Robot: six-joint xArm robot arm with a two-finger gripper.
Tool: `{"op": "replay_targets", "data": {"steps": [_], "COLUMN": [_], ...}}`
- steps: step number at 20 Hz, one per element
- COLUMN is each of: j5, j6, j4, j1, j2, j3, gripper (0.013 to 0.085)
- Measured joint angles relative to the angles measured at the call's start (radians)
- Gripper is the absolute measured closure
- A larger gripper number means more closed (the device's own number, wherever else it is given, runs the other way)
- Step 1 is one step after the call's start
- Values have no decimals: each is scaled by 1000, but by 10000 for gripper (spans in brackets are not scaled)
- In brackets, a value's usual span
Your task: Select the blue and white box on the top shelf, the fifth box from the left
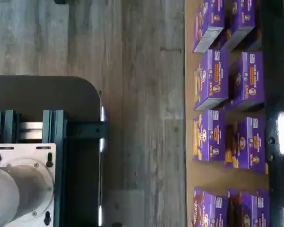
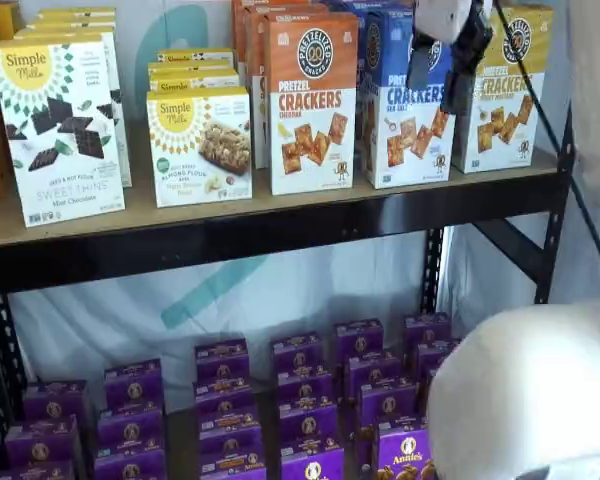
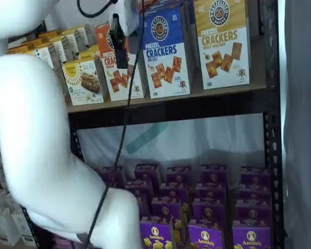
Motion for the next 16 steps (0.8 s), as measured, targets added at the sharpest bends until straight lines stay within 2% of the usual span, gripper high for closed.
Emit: {"op": "replay_targets", "data": {"steps": [3,5,10,16], "j5": [52,51,26,-35], "j6": [27,35,32,9], "j4": [-66,-67,-26,65], "j1": [53,59,40,-18], "j2": [26,22,11,1], "j3": [-27,-22,-12,-15], "gripper": [130,130,130,130]}}
